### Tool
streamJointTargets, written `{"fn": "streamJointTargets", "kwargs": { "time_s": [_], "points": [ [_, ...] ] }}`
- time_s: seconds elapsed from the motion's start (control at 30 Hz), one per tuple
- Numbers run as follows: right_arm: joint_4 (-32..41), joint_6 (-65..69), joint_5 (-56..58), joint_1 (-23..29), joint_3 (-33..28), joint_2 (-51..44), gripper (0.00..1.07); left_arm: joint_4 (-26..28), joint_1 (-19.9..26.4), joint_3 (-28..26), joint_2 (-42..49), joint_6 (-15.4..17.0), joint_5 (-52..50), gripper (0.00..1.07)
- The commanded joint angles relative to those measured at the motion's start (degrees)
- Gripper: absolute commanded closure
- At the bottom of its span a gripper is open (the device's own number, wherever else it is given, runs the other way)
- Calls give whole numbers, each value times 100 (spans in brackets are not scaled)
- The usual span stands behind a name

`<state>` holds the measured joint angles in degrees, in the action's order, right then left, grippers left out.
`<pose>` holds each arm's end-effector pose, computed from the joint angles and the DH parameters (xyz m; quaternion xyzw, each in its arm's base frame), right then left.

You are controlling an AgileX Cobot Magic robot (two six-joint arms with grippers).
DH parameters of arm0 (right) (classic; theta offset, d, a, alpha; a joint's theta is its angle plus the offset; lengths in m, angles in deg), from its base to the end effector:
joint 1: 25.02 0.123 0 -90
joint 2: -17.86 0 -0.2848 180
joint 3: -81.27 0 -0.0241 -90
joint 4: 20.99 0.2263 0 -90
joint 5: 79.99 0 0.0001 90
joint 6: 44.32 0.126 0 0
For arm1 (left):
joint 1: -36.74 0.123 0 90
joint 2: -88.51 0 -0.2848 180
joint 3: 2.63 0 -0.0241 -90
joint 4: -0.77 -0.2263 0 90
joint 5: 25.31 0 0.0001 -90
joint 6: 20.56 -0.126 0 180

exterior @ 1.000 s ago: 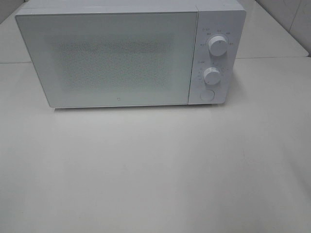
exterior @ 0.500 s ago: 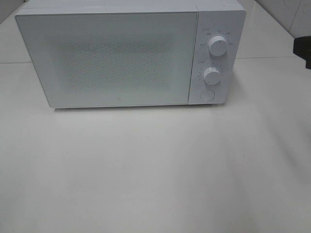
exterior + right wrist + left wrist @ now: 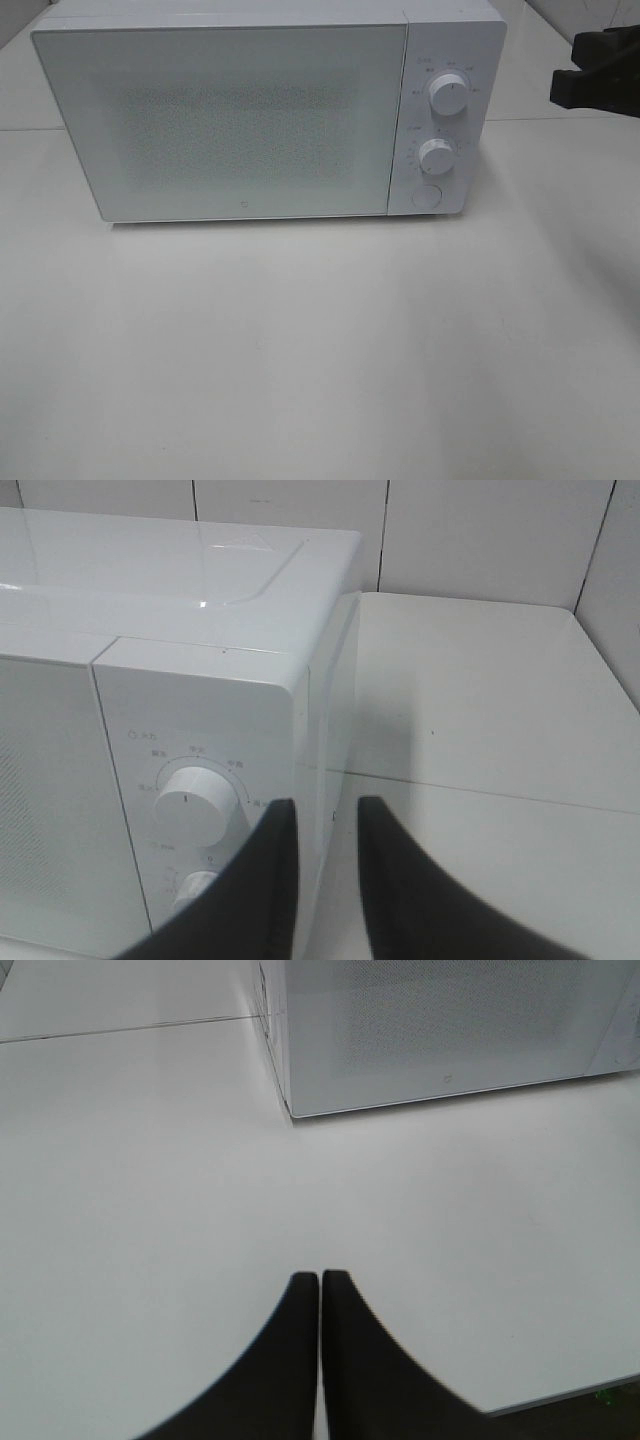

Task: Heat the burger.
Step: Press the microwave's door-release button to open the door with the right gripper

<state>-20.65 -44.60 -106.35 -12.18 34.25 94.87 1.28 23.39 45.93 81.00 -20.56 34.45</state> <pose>0.2554 0.0579 0.2769 -0.0832 0.7482 0.0728 0.6542 0.0050 -0.0022 0.2516 0.0986 0.8415 -0.0662 0.5271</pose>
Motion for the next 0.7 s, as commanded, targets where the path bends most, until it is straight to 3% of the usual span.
{"fn": "streamJointTargets", "kwargs": {
  "time_s": [0.03, 0.47, 0.63, 0.7],
  "points": [
    [-34, 29, -619, -23, 46, 470, 107, 23, 0, 11, 126, -40, -63, 106],
    [-115, 218, -1518, -23, -281, 1616, 107, 23, 0, 11, 126, -40, -63, 106],
    [-745, 733, -2160, -23, -539, 1971, 107, 23, 0, 11, 126, -40, -63, 106],
    [-1318, 1060, -2424, -23, -670, 2200, 107, 23, 0, 11, 126, -40, -63, 106]
  ]
}}
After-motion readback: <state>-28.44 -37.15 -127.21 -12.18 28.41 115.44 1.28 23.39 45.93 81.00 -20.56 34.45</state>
